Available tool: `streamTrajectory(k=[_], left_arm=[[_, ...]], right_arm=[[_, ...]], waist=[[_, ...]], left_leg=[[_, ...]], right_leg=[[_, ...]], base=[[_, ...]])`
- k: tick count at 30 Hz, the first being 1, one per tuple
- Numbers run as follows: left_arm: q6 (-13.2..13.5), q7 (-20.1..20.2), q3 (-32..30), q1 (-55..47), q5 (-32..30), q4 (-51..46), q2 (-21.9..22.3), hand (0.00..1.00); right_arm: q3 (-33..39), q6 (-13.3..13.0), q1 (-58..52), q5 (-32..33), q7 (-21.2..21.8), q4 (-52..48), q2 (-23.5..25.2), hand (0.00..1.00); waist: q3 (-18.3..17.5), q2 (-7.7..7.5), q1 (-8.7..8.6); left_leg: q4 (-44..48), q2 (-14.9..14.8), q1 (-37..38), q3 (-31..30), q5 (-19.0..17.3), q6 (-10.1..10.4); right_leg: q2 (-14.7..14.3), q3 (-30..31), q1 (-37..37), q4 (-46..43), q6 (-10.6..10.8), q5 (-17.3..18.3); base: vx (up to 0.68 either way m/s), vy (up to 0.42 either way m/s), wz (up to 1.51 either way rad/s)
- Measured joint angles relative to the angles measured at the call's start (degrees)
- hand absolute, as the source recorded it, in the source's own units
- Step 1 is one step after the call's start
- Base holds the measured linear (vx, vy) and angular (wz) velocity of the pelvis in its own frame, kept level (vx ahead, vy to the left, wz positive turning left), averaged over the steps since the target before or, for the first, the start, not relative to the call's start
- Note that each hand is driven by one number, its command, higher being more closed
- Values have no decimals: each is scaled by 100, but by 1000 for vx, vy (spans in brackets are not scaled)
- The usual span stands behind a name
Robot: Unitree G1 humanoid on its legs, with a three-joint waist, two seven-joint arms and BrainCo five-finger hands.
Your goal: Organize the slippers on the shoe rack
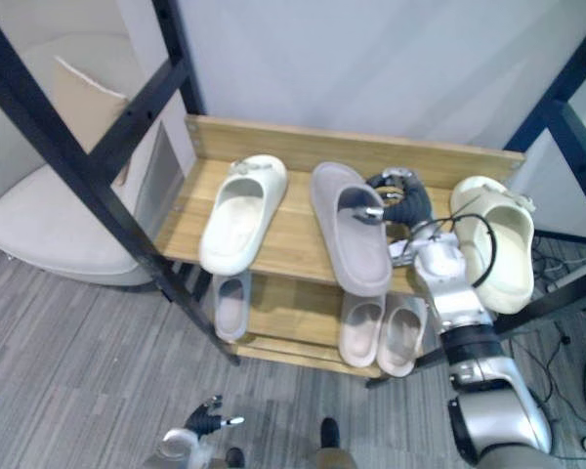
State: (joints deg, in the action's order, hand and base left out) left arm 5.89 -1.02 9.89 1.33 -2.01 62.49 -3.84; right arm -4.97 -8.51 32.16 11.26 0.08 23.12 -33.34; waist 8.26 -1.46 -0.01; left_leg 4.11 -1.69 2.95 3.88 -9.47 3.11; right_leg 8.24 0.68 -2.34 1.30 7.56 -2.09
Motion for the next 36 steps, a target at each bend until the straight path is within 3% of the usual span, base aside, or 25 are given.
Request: streamTrajectory(k=[17,23,32,36], left_arm=[[-9,5,-177,-18,-131,4,9,0],[-8,5,-198,-86,-193,6,12,0],[-4,6,-205,-161,-357,15,6,0],[3,11,-201,-161,-469,43,-4,0]], right_arm=[[706,-16,-1431,0,6,-2322,435,100],[684,-231,-1776,9,141,-3375,996,100],[-117,-322,-2776,289,828,-4087,1087,100],[-615,-318,-3328,350,1139,-4087,1034,100]], waist=[[-11,-18,-20],[-153,-8,-37],[-300,3,-30],[-298,6,-33]], left_leg=[[16,-10,129,-33,-1,0],[19,-20,145,-32,1,0],[23,-24,274,-76,31,-8],[71,18,321,-284,85,-15]], right_leg=[[1,-28,151,13,-2,1],[4,-1,158,7,-2,2],[11,-42,257,-121,-17,60],[85,-192,208,-647,-22,354]], base=[[0,0,0],[-12,-7,0],[-13,-10,3],[-73,-39,26]])
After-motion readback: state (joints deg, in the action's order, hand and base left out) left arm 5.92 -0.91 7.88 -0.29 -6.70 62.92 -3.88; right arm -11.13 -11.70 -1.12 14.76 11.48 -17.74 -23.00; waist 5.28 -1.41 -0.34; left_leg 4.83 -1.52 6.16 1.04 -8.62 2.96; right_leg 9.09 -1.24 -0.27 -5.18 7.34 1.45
